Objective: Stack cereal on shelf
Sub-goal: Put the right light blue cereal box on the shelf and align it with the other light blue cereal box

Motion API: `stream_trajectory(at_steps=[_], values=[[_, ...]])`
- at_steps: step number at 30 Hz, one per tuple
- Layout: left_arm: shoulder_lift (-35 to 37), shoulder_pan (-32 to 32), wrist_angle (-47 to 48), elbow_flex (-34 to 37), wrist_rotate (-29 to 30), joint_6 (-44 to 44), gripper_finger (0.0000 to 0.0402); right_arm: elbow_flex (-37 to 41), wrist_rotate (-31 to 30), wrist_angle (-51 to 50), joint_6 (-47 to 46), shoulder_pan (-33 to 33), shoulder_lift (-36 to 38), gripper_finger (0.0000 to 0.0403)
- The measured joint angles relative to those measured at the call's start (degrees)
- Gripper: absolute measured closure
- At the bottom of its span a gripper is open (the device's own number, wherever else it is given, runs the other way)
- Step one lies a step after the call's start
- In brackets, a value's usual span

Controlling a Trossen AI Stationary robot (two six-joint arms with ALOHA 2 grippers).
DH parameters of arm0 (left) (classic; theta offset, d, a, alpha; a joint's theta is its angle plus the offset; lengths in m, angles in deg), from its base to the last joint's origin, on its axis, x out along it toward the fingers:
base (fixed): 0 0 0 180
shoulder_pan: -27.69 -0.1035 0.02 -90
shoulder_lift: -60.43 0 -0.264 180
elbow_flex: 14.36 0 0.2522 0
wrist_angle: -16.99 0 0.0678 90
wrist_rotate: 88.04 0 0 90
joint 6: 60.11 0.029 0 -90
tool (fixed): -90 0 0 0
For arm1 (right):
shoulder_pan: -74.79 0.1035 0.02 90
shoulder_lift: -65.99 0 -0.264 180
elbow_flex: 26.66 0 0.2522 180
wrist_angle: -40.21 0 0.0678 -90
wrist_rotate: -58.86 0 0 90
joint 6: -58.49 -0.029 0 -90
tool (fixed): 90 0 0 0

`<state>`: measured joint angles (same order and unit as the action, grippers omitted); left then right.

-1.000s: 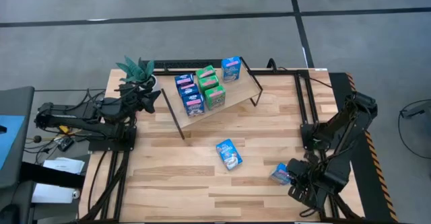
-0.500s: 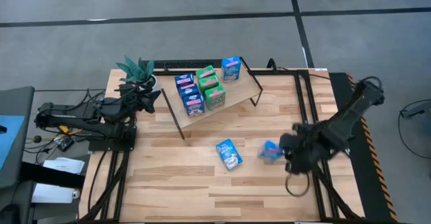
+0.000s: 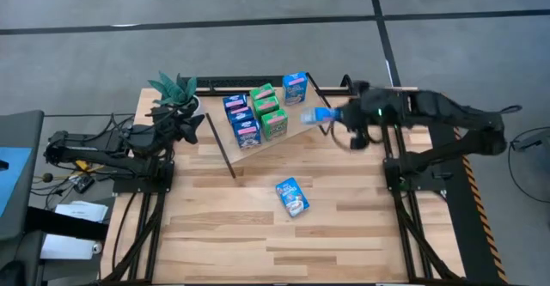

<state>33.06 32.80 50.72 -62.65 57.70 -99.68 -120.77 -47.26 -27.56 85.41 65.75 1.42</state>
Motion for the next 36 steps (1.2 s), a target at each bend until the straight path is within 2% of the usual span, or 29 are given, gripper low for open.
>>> stream_trajectory(at_steps=[3,7,14,19,36], values=[[0.01,0.00,0.04,0.00,1.49,0.90,0.0119,-3.31,6.11,4.14,6.25,-6.02,-3.07,0.0253],[0.02,0.00,0.07,0.00,1.61,1.79,0.0119,-7.09,9.83,2.46,11.45,-10.55,-8.65,0.0253],[0.02,0.00,0.09,0.00,1.62,1.83,0.0119,-10.72,10.26,-0.47,20.94,-13.06,-17.00,0.0253],[0.02,0.00,0.09,-0.01,1.63,1.55,0.0119,-13.28,10.21,-3.33,22.76,-14.38,-20.94,0.0253],[0.02,0.00,0.09,0.00,2.10,1.56,0.0119,-13.66,10.23,-4.39,27.19,-16.52,-24.64,0.0252]])
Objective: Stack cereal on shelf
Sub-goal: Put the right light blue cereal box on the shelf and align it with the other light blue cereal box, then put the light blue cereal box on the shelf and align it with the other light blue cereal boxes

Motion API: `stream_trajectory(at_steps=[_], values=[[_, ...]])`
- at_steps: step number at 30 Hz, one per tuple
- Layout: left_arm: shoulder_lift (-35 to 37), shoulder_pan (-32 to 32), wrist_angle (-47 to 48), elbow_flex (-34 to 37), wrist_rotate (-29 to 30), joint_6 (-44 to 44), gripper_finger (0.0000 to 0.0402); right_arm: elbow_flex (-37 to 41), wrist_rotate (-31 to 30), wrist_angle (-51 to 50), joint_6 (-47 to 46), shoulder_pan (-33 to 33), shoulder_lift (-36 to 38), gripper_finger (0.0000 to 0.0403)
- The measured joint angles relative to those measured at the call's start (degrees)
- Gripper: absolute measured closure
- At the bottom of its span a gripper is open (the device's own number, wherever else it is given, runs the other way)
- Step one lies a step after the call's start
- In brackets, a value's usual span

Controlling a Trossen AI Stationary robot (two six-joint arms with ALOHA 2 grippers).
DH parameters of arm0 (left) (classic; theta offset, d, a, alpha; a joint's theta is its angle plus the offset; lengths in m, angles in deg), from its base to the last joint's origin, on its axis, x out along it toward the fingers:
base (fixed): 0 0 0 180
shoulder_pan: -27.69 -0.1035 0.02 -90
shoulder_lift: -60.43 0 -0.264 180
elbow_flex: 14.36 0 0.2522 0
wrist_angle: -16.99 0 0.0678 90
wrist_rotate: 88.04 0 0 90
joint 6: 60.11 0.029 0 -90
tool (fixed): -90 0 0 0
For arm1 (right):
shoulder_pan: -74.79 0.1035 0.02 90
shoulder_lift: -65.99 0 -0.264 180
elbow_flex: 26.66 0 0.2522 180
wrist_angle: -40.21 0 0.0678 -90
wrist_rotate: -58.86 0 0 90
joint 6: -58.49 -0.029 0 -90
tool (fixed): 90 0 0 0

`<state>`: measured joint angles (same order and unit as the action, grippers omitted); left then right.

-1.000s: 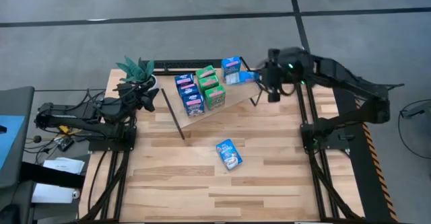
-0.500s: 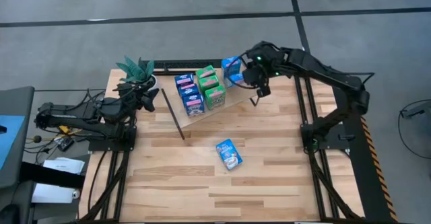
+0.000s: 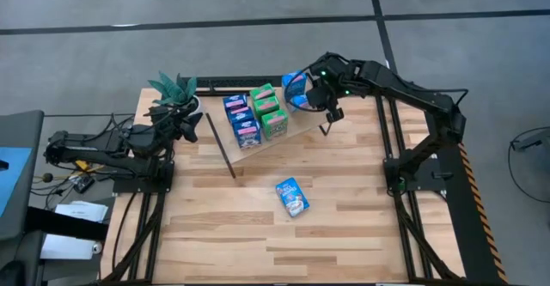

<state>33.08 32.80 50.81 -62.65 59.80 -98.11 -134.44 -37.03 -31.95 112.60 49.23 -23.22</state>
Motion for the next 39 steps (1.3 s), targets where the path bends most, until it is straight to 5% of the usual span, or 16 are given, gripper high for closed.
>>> stream_trajectory(at_steps=[21,39], values=[[0.00,0.00,0.02,0.00,1.49,0.31,0.0119,-0.20,-2.05,-2.17,-1.64,0.01,-0.02,0.0161],[0.02,-0.02,0.30,0.00,1.53,0.31,0.0119,-14.00,-1.86,-7.59,-6.63,0.88,0.15,0.0157]])
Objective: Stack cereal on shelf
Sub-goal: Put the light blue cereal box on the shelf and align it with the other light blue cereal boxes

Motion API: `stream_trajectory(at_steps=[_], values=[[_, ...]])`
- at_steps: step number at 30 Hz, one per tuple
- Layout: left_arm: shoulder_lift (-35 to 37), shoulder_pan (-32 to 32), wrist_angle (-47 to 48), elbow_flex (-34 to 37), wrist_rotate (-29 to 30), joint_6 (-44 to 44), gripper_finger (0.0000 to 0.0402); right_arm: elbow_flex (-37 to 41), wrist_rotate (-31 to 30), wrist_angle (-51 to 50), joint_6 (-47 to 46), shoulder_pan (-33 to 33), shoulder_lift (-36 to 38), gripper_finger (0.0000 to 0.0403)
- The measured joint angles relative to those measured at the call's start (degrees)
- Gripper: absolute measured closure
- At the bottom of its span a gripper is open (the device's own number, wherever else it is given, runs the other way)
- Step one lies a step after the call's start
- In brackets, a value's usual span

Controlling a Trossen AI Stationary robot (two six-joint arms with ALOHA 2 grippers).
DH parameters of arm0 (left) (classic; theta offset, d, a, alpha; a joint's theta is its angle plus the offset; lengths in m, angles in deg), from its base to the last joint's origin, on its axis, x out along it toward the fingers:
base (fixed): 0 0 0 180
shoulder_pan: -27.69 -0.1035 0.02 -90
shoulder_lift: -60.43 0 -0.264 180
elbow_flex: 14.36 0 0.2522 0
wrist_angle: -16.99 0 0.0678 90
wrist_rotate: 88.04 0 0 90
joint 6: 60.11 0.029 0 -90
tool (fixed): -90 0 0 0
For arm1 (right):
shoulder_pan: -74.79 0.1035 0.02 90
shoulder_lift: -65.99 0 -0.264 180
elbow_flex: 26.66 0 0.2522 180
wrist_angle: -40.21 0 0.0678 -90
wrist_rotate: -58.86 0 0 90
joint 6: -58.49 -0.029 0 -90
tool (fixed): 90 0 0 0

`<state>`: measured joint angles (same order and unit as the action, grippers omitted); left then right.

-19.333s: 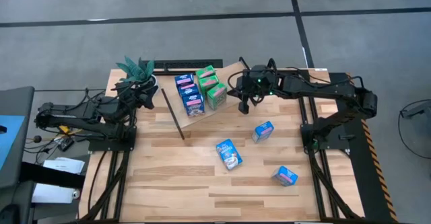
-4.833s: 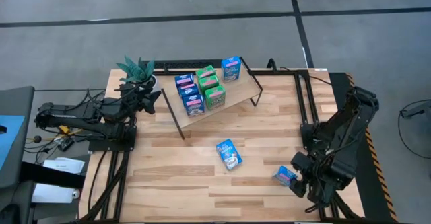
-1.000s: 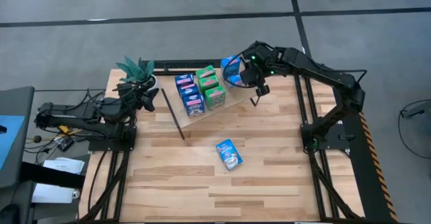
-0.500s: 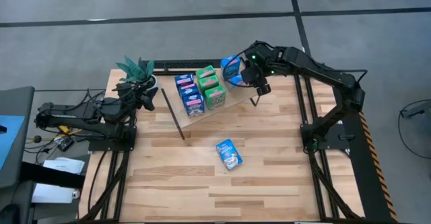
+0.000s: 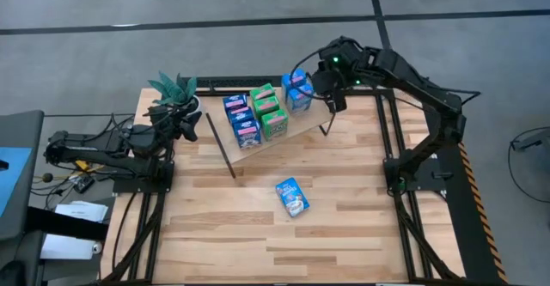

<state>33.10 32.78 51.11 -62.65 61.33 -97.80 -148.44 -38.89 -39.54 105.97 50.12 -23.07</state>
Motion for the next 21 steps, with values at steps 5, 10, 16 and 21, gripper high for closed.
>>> stream_trajectory(at_steps=[5,10,16,21], values=[[-0.01,0.02,-0.02,0.00,0.00,0.00,0.0119,-6.67,2.58,-9.57,-10.74,4.40,0.04,0.0157],[0.00,0.02,-0.07,0.00,-0.44,0.00,0.0119,-10.05,18.06,-18.23,-24.62,10.79,0.09,0.0158],[0.00,0.02,-0.13,-0.01,-3.26,-0.02,0.0119,-6.05,26.01,-23.70,-41.01,19.41,0.31,0.0158],[-0.02,0.02,-0.08,0.00,-13.35,2.80,0.0119,6.92,22.92,-12.52,-54.51,30.75,5.33,0.0159]])
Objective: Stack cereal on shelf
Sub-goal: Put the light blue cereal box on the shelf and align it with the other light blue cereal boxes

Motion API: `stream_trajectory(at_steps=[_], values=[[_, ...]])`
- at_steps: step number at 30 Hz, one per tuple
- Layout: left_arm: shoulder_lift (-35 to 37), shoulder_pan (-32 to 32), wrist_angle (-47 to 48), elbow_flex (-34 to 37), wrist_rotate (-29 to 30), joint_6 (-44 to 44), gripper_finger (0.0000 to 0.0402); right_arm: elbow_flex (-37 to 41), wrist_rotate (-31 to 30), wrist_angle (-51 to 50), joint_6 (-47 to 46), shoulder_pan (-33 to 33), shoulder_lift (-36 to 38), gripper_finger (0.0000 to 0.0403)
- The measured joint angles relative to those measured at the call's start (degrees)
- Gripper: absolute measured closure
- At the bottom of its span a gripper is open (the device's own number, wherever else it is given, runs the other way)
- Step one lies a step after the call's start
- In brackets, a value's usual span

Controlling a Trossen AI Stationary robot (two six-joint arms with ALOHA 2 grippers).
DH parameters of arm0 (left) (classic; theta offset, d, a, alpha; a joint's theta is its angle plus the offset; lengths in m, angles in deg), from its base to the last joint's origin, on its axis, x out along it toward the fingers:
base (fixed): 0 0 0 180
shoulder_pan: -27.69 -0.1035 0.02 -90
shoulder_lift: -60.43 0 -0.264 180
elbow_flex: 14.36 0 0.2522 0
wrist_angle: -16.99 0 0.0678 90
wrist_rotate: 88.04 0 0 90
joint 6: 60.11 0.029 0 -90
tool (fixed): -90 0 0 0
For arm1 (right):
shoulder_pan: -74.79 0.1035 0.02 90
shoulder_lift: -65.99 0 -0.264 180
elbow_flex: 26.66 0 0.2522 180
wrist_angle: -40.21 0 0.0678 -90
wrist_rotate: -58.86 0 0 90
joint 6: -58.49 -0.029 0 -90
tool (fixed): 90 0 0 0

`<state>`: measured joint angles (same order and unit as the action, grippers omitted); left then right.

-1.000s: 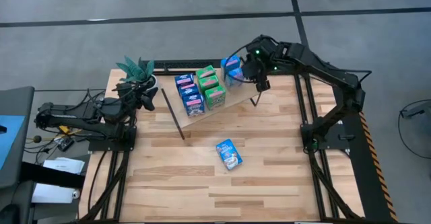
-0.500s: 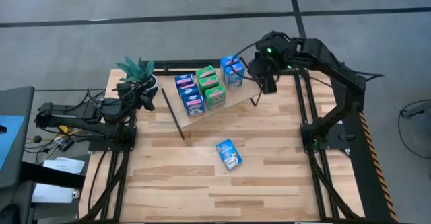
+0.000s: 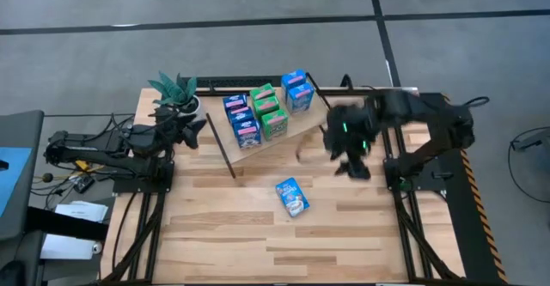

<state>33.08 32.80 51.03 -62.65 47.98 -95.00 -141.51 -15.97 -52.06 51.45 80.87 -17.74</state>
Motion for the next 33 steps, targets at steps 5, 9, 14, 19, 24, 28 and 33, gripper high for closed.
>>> stream_trajectory(at_steps=[5,9,14,19,24,28,33], values=[[0.00,0.00,-0.16,0.00,-13.52,1.66,0.0119,18.75,-18.29,24.20,-12.33,13.05,5.22,0.0182],[0.00,0.00,-0.27,0.00,-24.56,1.29,0.0126,32.54,-29.87,42.52,-23.33,18.71,6.58,0.0226],[-0.89,1.43,-1.12,-0.02,-31.57,-1.83,0.0169,45.65,-33.21,60.16,-31.53,20.79,4.46,0.0312],[-4.26,6.45,-6.45,-0.02,-28.04,-5.06,0.0243,52.45,-33.34,68.46,-32.30,21.93,0.93,0.0390],[-12.82,14.13,-16.19,-0.07,-20.60,-6.46,0.0341,57.89,-35.60,73.91,-30.53,23.09,1.06,0.0377],[-22.98,19.74,-24.31,-0.04,-15.15,-9.91,0.0393,63.05,-36.05,81.62,-29.04,23.28,1.38,0.0389],[-36.63,27.43,-39.52,-0.02,-4.60,-12.29,0.0400,69.73,-36.07,94.37,-27.70,24.03,1.36,0.0391]])
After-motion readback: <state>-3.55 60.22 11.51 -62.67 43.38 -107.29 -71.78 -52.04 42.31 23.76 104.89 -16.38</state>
